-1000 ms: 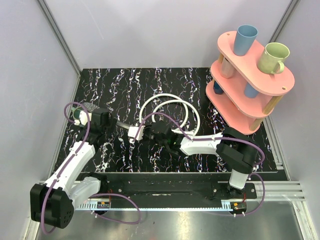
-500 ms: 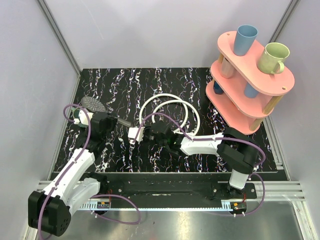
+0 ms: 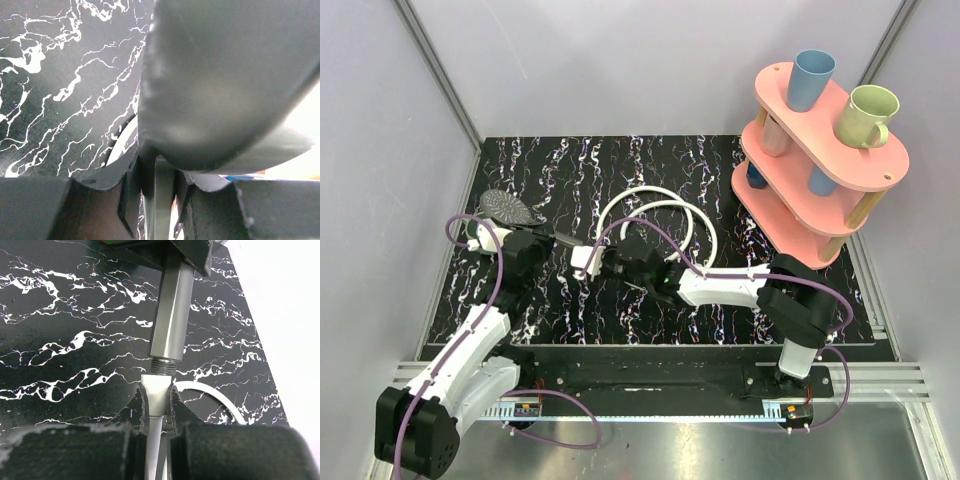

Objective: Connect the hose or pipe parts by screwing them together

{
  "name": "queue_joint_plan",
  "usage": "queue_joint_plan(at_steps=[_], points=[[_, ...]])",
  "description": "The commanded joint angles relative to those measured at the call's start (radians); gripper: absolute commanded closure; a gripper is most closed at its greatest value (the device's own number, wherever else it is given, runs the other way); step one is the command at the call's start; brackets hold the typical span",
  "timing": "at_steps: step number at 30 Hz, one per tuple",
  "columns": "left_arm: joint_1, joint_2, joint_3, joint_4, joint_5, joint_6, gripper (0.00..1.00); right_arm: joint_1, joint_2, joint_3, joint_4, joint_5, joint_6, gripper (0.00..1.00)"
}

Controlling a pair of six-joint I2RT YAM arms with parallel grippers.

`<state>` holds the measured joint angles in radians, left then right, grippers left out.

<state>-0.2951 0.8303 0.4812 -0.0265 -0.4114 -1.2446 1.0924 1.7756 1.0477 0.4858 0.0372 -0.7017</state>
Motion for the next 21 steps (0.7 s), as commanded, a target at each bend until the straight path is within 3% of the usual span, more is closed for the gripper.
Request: queue_joint_plan(at_steps=[1,21], points=[[-0.013,-0.034,-0.001,0.135,-0.020,0.020,1.00,0.015,-0.025,0.083,0.066,0.003,0.014,1.00],[-0.019,-0.105,-0.042,0.122,0.032,-0.013,1.00,0.012,0.012,0.133,0.057,0.029,0.051,1.00]])
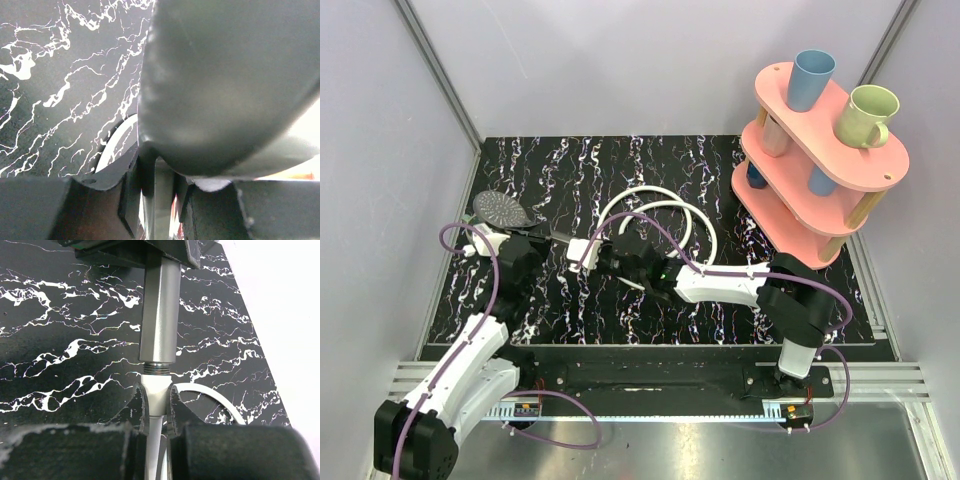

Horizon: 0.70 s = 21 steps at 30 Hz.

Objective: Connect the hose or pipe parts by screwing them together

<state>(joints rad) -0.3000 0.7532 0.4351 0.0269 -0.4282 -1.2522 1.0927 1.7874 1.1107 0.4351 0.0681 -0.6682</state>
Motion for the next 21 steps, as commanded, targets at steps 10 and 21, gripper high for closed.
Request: queue_joint_plan(at_steps=[10,21], points=[[-0.014,-0.052,-0.079,0.185,0.127,-0.006,1.00,-0.002,-0.016,0.092,0.096,-0.033,0.067,1.00],[-0.014,-0.061,-0.222,0.453,0.271,0.037,1.00,-0.073,-0.042,0.066,0.105,-0.148,0.137,1.00]])
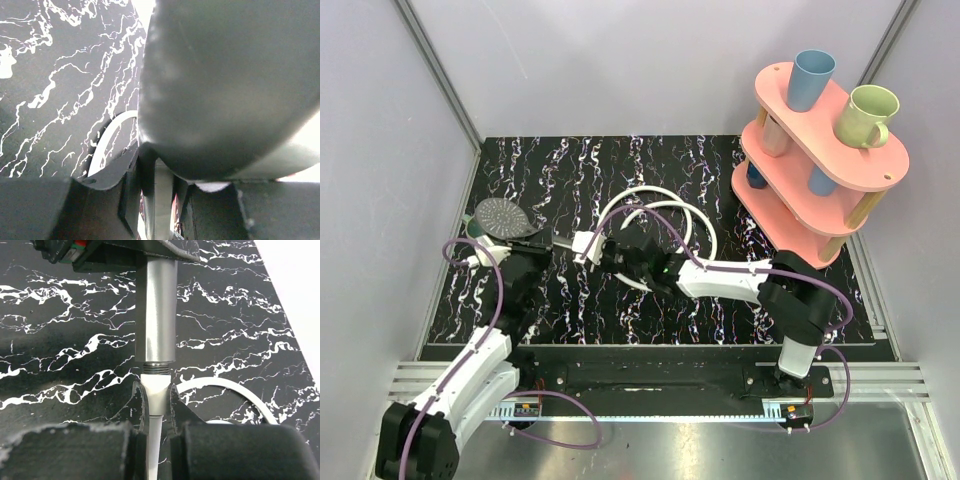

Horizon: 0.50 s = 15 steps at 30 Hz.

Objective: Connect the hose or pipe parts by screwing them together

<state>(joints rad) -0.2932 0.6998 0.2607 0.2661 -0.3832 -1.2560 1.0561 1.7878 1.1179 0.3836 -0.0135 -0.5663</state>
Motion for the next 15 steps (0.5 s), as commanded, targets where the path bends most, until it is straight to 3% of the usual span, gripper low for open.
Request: queue_joint_plan(at_steps=[1,6,15], points=[[-0.021,-0.005,-0.055,0.255,0.237,0.041,1.00,-0.041,-0.045,0.056,0.156,-0.074,0.037,1.00],[-0.021,-0.010,-0.080,0.263,0.256,0.041,1.00,-0.065,-0.074,0.026,0.176,-0.112,0.068,1.00],[-0.021,0.012,-0.109,0.415,0.340,0.110,1.00,-0.100,-0.102,0.003,0.173,-0.167,0.114,1.00]])
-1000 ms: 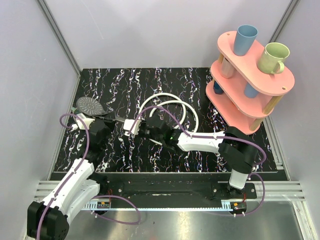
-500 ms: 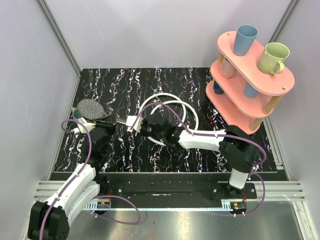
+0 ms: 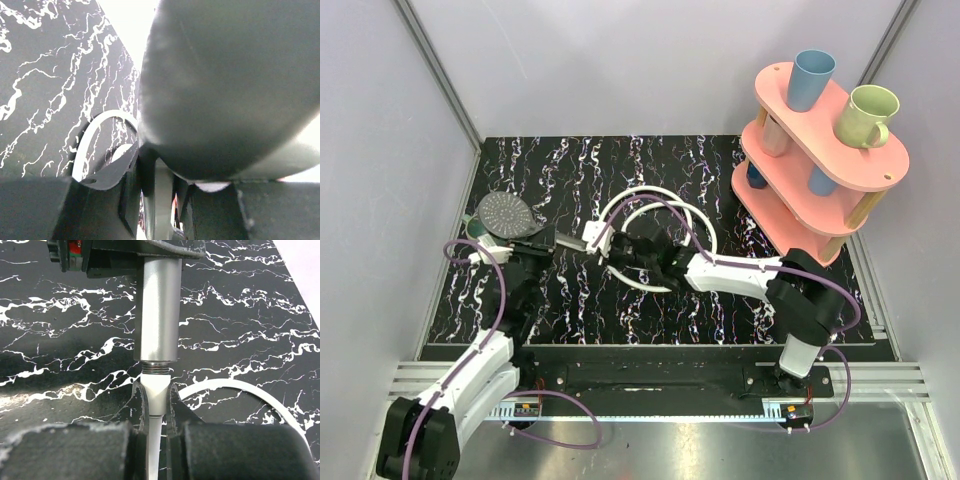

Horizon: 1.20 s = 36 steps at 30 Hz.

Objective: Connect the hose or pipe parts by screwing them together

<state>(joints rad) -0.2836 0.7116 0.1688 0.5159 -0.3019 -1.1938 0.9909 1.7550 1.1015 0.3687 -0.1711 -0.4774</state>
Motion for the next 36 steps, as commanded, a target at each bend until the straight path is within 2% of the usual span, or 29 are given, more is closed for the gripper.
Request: queue_joint_plan(at_steps=[1,12,17,30,36], points=[[-0.031,0.002,-0.023,0.196,0.265,0.052,1.00,-0.038,-0.074,0.017,0.190,-0.013,0.029,1.00],[-0.031,0.071,-0.071,0.404,0.362,0.143,1.00,-0.072,-0.098,0.015,0.182,-0.109,0.103,1.00],[-0.031,0.100,-0.101,0.513,0.365,0.122,1.00,-0.098,-0.107,0.000,0.217,-0.140,0.150,1.00],[-0.031,0.152,-0.118,0.628,0.368,0.040,1.00,-0.195,-0.114,-0.094,0.461,-0.269,0.365,1.00],[-0.031,0.193,-0.115,0.691,0.415,0.040,1.00,-0.236,-0.107,-0.117,0.552,-0.326,0.457,1.00]])
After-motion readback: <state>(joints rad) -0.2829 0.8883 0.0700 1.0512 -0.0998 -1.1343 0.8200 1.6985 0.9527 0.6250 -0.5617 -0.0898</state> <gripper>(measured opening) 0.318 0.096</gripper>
